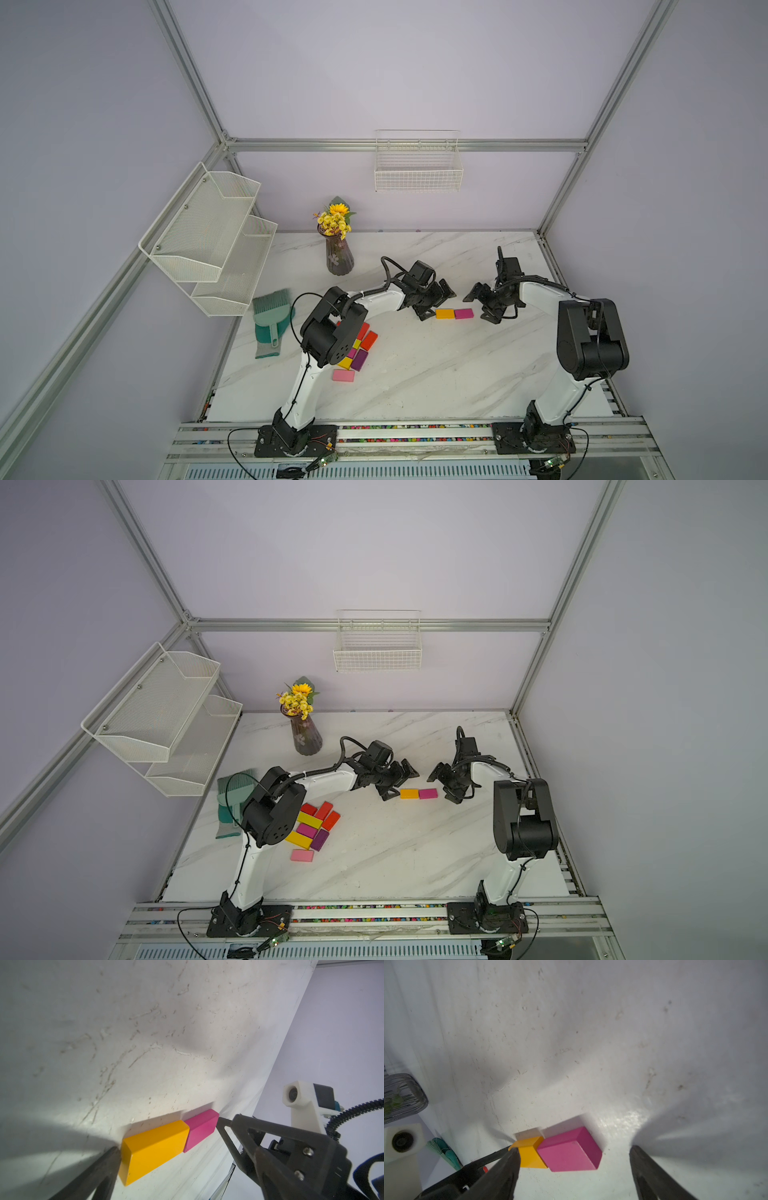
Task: Assemble the letter c with building blocks
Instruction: Assemble the building block at the center of the board.
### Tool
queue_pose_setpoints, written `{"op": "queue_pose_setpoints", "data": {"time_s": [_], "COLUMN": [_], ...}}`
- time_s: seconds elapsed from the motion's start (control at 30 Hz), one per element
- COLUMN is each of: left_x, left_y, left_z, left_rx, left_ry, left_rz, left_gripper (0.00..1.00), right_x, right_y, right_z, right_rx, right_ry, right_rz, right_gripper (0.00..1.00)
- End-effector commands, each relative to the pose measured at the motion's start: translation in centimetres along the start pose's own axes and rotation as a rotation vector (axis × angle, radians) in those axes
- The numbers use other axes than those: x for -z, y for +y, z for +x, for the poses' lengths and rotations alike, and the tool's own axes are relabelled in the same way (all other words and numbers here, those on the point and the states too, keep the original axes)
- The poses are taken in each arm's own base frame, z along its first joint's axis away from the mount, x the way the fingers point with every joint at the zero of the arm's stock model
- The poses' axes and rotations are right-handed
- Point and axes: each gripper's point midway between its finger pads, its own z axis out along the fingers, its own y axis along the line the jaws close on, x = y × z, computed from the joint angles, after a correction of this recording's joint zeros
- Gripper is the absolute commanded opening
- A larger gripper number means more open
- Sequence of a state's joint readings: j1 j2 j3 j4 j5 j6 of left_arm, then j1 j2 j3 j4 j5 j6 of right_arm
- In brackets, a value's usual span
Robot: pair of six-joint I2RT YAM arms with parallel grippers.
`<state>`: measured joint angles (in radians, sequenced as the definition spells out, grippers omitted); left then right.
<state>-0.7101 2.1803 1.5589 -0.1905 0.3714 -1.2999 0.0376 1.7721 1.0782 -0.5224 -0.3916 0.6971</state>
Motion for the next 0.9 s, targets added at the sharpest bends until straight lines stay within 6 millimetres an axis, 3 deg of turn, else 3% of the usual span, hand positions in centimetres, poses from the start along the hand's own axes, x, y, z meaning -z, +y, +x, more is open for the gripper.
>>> {"op": "queue_pose_setpoints", "data": {"time_s": [0.0, 0.87], "left_x": [0.12, -0.67], "left_y": [-1.98, -2.38], "left_z": [0.14, 0.44], "left_rx": [-0.009, -0.01], "left_ry": [0.007, 0.023], "left_rz": [0.052, 0.063], "left_gripper": [1.0, 1.0], "right_x": [-0.31, -0.15], "right_y": [-0.46, -0.59], "right_z": [-0.01, 0.21], "right_rx": [-0.023, -0.031], "right_ry": [0.003, 0.002], "right_rz": [-0.002, -0.007], "right_gripper": [0.84, 0.84]}}
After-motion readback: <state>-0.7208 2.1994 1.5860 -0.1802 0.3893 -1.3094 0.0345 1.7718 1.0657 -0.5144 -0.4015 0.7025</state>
